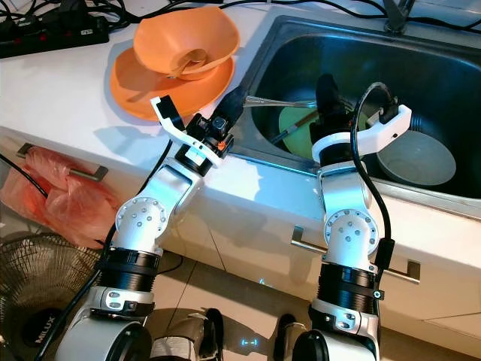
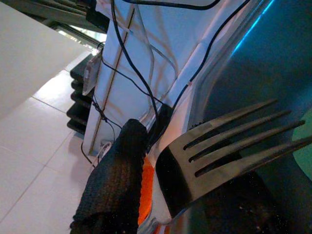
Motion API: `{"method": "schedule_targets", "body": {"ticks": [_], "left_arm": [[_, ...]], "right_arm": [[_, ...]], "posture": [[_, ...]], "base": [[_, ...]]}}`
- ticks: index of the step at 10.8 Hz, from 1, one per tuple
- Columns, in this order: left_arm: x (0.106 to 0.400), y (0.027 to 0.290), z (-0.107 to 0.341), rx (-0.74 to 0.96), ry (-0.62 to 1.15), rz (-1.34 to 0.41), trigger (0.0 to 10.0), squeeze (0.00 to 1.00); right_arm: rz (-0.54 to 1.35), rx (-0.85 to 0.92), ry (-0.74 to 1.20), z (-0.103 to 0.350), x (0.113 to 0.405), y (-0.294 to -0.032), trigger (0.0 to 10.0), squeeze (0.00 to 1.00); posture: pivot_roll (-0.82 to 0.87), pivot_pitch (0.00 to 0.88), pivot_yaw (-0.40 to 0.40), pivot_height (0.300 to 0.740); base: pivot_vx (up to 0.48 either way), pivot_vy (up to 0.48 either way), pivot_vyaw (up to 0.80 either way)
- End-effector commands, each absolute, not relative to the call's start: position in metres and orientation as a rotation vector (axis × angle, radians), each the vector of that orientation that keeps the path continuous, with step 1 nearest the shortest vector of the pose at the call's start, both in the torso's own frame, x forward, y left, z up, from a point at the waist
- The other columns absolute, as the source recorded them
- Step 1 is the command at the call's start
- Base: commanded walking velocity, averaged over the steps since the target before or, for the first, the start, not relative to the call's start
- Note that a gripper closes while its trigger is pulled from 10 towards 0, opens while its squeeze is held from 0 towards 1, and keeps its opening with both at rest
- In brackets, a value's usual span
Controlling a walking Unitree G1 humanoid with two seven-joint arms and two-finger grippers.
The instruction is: Kitchen organization
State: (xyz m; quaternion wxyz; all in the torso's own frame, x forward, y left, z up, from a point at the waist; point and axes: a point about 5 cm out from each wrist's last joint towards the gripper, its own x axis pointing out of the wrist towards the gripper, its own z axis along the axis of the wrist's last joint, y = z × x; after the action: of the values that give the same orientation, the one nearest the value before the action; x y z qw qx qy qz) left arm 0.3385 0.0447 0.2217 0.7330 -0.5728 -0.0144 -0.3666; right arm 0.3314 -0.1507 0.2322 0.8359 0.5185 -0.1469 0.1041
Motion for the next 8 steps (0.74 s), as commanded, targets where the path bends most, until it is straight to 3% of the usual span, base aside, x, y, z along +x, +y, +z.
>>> {"method": "schedule_targets", "body": {"ticks": [1,8], "left_arm": [[0.3268,0.0059,0.2118,-1.423,0.039,-0.791,10.0,0.00],[0.3276,0.0063,0.2110,-1.423,0.041,-0.782,10.0,0.00]], "right_arm": [[0.234,1.102,-0.352,0.2416,0.3291,-0.1526,0.0,0.00],[0.234,1.103,-0.351,0.2414,0.3291,-0.1526,0.0,0.00]], "posture": [[0.07,0.198,0.047,0.740],[0.07,0.199,0.047,0.740]], "base": [[0.000,0.000,0.00],[0.000,0.000,0.00]]}}
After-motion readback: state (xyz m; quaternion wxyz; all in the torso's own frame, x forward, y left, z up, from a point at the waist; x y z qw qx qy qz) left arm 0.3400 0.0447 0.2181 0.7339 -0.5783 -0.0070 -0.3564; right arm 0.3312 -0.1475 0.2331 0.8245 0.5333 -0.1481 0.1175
